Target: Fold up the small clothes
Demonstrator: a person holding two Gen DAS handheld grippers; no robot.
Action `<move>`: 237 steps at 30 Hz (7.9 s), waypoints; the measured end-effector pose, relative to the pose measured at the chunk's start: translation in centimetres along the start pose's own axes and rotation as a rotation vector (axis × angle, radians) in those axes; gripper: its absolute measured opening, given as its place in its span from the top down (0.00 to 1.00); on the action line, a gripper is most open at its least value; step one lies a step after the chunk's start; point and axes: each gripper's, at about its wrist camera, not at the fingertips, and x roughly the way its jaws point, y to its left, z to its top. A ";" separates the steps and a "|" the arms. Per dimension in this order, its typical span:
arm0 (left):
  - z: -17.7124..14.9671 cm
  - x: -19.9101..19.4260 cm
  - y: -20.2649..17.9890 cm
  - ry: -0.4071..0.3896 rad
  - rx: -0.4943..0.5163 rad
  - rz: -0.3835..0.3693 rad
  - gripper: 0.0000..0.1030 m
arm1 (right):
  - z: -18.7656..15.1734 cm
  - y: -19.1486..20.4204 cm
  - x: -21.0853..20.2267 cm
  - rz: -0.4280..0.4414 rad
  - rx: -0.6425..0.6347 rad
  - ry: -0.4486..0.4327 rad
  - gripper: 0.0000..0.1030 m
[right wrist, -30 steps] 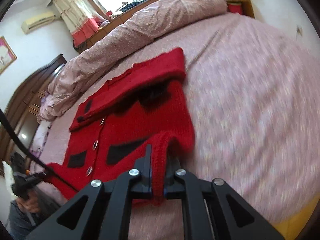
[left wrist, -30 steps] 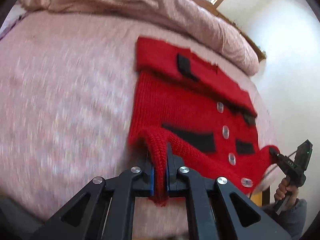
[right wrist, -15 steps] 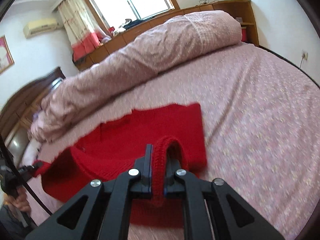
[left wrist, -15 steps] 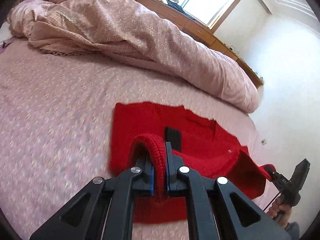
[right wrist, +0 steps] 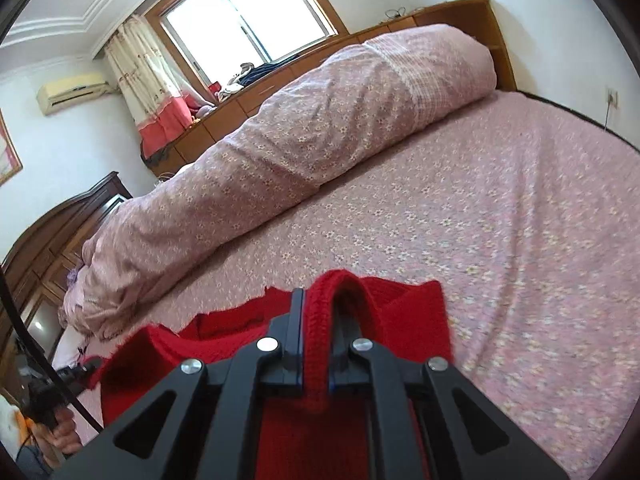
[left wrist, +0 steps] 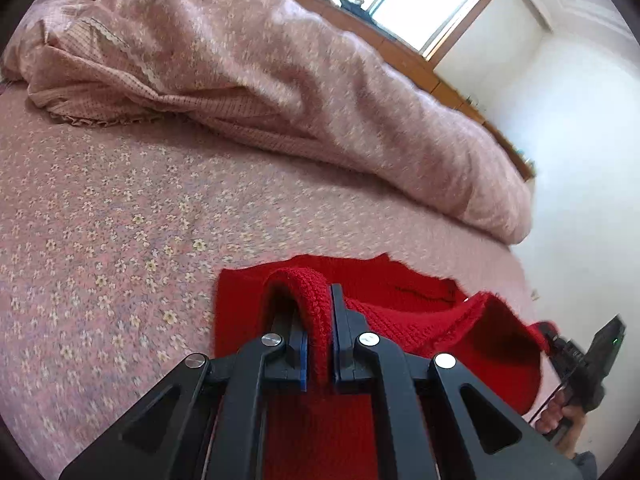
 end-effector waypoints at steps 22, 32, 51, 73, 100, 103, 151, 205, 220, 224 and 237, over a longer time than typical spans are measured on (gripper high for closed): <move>-0.9 -0.4 2.1 0.101 -0.019 0.053 0.53 | 0.8 -2.1 -0.5 -0.028 0.014 -0.029 0.34; -0.9 0.8 0.4 0.084 0.087 0.088 0.53 | -0.3 -1.6 2.1 -0.190 -0.182 0.096 0.35; -0.4 -0.6 0.5 -0.016 0.094 0.056 1.00 | -0.8 0.6 3.4 -0.167 -0.282 0.102 0.92; -0.9 2.6 1.2 0.103 0.103 0.154 0.77 | -1.7 0.5 7.3 -0.290 -0.358 0.173 0.85; -0.2 0.9 4.2 -0.031 -0.070 0.031 0.99 | -1.2 2.2 4.1 -0.273 -0.390 -0.037 0.92; -0.5 2.4 3.7 0.000 -0.037 0.084 0.97 | -2.0 1.6 5.4 -0.328 -0.403 0.018 0.91; -9.3 7.8 -16.5 0.208 0.186 0.015 0.76 | -4.7 -10.3 3.8 0.253 0.266 0.426 0.79; -5.9 -9.1 9.8 0.214 -0.085 0.091 1.00 | -18.1 36.3 11.2 -0.006 -0.547 0.320 0.69; -4.9 -8.5 5.5 0.257 -0.316 -0.367 0.32 | -16.8 25.2 -3.3 -0.085 -0.734 0.071 0.44; -5.0 -5.9 4.6 0.307 -0.320 -0.306 0.30 | -19.4 21.5 -3.7 -0.137 -0.767 0.039 0.44; -0.7 -3.5 -0.7 0.168 -0.182 -0.293 0.81 | -20.3 20.1 1.0 -0.037 -0.560 0.138 0.15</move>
